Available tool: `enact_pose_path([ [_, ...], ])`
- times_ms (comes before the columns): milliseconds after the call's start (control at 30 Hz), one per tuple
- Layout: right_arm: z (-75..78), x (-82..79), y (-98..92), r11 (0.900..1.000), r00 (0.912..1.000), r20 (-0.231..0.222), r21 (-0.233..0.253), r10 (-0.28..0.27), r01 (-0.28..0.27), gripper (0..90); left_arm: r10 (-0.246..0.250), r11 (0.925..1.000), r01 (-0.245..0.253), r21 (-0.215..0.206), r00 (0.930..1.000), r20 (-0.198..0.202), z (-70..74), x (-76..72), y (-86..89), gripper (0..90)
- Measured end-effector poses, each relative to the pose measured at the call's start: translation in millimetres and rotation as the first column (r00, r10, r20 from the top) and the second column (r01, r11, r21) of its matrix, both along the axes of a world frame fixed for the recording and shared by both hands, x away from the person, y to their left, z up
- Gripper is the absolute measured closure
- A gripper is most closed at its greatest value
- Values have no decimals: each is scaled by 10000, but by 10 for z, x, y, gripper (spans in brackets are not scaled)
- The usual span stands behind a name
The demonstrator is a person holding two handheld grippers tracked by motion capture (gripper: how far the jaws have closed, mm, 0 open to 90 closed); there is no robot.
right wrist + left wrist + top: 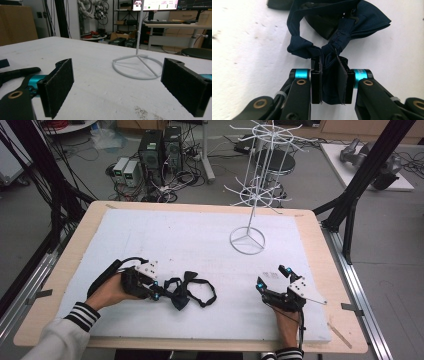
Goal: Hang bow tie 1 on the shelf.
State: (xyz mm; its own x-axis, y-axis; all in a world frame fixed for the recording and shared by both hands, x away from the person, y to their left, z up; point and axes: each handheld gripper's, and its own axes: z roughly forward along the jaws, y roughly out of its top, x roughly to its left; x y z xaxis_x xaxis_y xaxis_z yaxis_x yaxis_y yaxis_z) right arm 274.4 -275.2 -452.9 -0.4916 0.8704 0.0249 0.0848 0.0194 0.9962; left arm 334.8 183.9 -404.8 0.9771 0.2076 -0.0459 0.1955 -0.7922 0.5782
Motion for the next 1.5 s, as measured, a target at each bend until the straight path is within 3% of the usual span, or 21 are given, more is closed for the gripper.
enact_pose_path([
  [400,0,11,-16,10000,10000,7,97,16,-16,106,341,9937,-324,-1071,9993,144,116,27,81,753],
  [633,1,7,-3,10000,10000,-9,26,21,-21,107,699,9783,-647,-1967,9974,198,157,30,109,753],
  [667,2,10,-5,10000,10000,-21,35,36,-36,106,634,9790,-572,-1959,9977,258,175,39,125,754],
  [967,17,31,-22,9995,9988,-372,39,330,-329,107,1098,9482,-931,-3036,9932,386,224,74,182,752],
  [1067,19,32,-15,9994,9988,-341,-14,357,-358,107,1206,9327,-1009,-3463,9921,356,238,87,180,752],
  [1200,28,29,-13,9991,9985,-341,21,428,-428,107,1267,9050,-961,-4143,9908,469,285,73,163,752],
  [1333,87,23,-20,9982,9978,-319,188,582,-576,107,1265,8972,-883,-4327,9901,602,345,61,136,751],
  [1500,209,33,-5,9919,9917,-280,182,1258,-1253,107,1319,8865,-872,-4544,9890,675,420,66,107,750],
])
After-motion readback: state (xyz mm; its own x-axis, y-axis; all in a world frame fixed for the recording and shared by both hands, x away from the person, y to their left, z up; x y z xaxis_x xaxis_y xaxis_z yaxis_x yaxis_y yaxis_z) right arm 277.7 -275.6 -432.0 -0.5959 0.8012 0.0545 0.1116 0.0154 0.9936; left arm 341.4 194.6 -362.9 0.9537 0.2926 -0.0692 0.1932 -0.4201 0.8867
